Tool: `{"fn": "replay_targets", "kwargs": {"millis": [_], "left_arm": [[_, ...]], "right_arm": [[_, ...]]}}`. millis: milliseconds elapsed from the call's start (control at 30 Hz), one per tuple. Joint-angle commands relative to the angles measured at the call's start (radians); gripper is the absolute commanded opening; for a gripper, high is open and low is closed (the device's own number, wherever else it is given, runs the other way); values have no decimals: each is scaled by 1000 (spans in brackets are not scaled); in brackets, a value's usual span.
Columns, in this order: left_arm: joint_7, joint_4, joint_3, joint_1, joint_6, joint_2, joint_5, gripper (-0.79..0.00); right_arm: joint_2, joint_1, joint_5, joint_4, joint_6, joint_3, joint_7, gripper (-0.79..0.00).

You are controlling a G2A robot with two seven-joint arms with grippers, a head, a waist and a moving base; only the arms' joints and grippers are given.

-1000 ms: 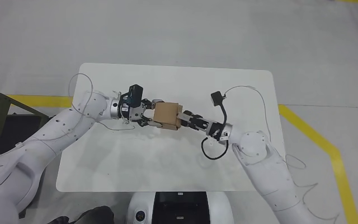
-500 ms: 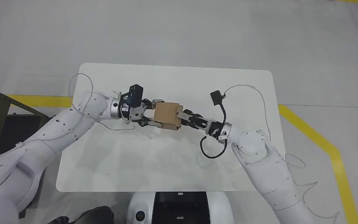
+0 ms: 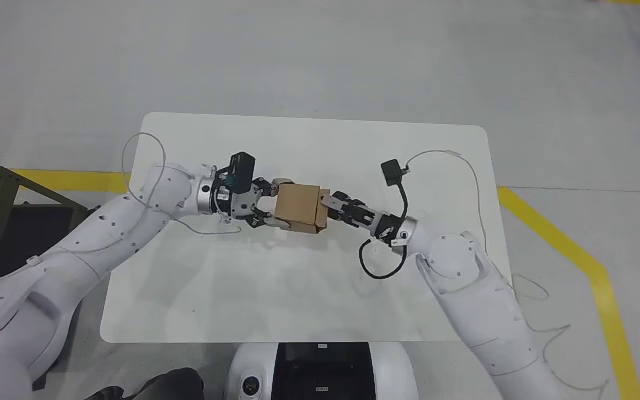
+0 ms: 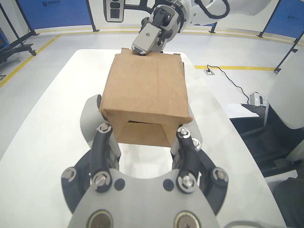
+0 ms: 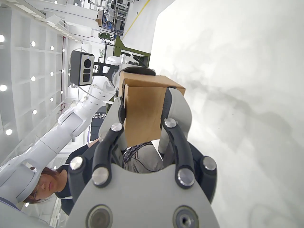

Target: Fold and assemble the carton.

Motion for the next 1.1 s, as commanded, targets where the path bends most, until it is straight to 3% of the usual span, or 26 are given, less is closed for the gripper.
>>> {"fn": "replay_targets", "kwargs": {"millis": [0,533,1067], "left_arm": [[0,-1,0,1,0,0,1,-474],[0,-2,4,-1,0,-4,-1,-474],[0,28,10,-10,0,-13,-19,-474]], "right_arm": [[-1,3,-8,-2,7,-4,-14,-493],[-11,-8,-62,-43,33,-48,-138,-446],[-10,-60,-53,-105,33,-29,-202,-471]]}}
